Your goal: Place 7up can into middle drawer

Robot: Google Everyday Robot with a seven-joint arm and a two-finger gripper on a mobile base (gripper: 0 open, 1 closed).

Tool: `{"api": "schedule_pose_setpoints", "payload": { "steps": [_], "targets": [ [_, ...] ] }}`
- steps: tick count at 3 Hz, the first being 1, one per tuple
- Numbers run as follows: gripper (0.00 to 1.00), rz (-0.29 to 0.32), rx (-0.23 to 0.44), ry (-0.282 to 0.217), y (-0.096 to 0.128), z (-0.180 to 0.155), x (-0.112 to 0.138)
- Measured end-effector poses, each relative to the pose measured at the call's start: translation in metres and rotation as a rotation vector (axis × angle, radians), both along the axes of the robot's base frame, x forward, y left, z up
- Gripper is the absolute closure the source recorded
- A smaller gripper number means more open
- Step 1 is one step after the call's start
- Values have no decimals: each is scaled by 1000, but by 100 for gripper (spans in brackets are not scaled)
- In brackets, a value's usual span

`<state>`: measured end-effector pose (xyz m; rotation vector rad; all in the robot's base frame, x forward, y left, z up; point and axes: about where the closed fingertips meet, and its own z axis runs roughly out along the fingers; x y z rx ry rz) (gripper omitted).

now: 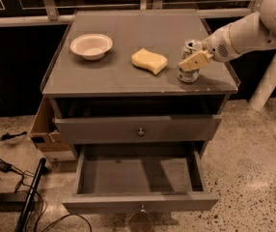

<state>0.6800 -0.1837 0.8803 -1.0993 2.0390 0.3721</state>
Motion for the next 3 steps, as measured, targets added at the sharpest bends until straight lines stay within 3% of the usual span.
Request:
{"api": "schedule_pose_setpoints", "payload": {
  "steps": [1,2,3],
  "targets": [
    [100,41,14,-15,0,10,-16],
    [100,133,49,-21,2,27,-55],
    [100,247,92,2,10,52,-114]
  ]
}}
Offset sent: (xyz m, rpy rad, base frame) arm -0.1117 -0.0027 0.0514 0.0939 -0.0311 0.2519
